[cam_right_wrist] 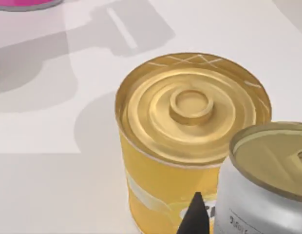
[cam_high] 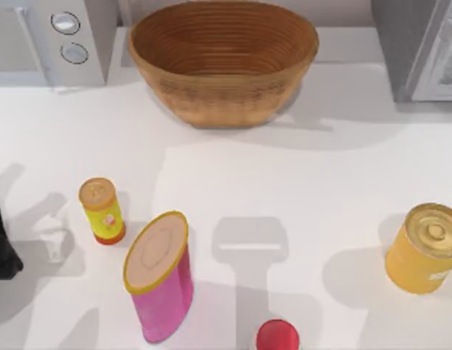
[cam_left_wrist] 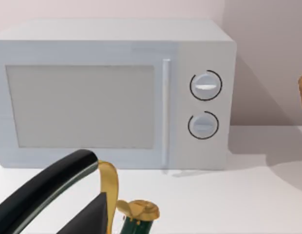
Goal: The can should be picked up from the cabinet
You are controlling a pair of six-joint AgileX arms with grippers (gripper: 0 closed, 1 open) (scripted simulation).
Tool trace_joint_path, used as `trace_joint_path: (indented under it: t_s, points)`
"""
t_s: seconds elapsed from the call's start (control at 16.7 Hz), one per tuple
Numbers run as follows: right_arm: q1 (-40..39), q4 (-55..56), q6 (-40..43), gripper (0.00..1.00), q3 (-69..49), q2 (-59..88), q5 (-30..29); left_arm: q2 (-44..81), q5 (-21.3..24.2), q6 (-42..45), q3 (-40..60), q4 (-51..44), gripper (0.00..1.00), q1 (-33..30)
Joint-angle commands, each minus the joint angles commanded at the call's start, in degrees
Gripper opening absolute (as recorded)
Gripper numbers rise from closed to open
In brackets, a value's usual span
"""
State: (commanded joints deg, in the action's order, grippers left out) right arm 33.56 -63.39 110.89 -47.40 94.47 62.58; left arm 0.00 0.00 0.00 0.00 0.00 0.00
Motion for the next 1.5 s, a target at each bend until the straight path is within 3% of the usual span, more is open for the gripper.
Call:
trace_joint_path:
  t_s: [0.3, 0.6, 0.78, 1.08, 1.14, 1.2, 1.5]
  points:
    - [6.42, -13.9, 25.49, 0.0, -10.58, 22.15, 15.21, 0.0, 0.0, 0.0, 0.0, 0.0, 1.0, 0.0]
    - [10.34, -23.08, 42.41, 0.0, -17.4, 37.04, 25.39, 0.0, 0.0, 0.0, 0.0, 0.0, 1.0, 0.0]
    - [11.31, -25.5, 46.87, 0.0, -19.17, 41.0, 28.09, 0.0, 0.0, 0.0, 0.0, 0.0, 1.0, 0.0]
    - [11.41, -25.74, 47.33, 0.0, -19.35, 41.41, 28.37, 0.0, 0.0, 0.0, 0.0, 0.0, 1.0, 0.0]
    - [10.35, -18.85, 46.13, 0.0, -14.54, 38.57, 25.14, 0.0, 0.0, 0.0, 0.0, 0.0, 1.0, 0.0]
    - [10.32, -19.03, 46.3, 0.0, -14.61, 38.68, 25.23, 0.0, 0.0, 0.0, 0.0, 0.0, 1.0, 0.0]
    - [8.96, -28.17, 54.14, 0.0, -17.84, 42.7, 28.93, 0.0, 0.0, 0.0, 0.0, 0.0, 1.0, 0.0]
